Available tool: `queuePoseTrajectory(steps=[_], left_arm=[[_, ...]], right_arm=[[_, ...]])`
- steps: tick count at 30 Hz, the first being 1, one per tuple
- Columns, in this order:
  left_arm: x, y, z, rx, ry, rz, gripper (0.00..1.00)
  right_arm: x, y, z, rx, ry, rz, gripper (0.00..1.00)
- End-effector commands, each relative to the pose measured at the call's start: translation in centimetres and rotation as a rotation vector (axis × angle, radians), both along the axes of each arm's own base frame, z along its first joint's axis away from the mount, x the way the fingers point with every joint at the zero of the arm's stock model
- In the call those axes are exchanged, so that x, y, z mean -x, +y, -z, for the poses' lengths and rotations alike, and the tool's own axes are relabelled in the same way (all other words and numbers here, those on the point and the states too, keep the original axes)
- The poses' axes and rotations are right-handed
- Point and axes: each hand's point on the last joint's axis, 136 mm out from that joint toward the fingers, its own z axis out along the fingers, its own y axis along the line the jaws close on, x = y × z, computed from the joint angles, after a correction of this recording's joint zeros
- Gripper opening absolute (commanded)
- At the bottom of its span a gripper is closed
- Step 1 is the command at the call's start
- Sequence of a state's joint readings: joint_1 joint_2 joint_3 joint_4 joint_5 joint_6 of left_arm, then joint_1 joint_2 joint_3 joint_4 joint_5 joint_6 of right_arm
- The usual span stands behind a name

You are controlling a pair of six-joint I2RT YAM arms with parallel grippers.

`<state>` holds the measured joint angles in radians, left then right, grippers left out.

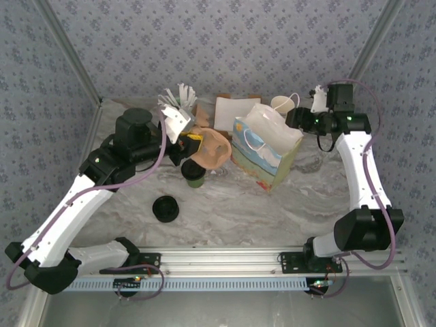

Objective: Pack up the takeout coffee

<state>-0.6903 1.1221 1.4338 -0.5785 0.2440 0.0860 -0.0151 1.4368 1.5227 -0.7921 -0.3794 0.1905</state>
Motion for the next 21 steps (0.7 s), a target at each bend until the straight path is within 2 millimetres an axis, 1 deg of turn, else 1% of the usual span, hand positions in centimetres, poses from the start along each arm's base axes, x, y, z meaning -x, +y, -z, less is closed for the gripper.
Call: queuePoseTrajectory(steps=[1, 7, 10, 15, 18, 21], left_arm=[[0.6, -0.6, -3.0, 0.081, -0.022, 0.031, 0.27], [0.8, -1.0, -4.3, 0.117, -0.009, 0.046, 0.23], [1.1, -1.3, -5.1, 0.140, -0.002, 0.064, 0.23], [1.9, -1.9, -6.4, 0.171, 0.021, 0.106, 0.22], [2.7, -2.4, -6.9, 0.183, 0.057, 0.143, 0.22], [4.0, -3.4, -7.2, 0.190, 0.108, 0.207, 0.22]], right_arm=[[-0.7, 1.2, -0.5, -0.017, -0.042, -0.082, 0.61], [-0.9, 2.0, 1.0, -0.021, -0.003, -0.110, 0.52], [-0.9, 2.7, 1.6, -0.027, 0.012, -0.126, 0.43], [-0.1, 4.7, 2.0, -0.032, 0.039, -0.150, 0.26], [0.9, 6.3, 1.9, -0.026, 0.055, -0.145, 0.20], [2.1, 8.2, 1.9, 0.020, 0.062, -0.113, 0.19]])
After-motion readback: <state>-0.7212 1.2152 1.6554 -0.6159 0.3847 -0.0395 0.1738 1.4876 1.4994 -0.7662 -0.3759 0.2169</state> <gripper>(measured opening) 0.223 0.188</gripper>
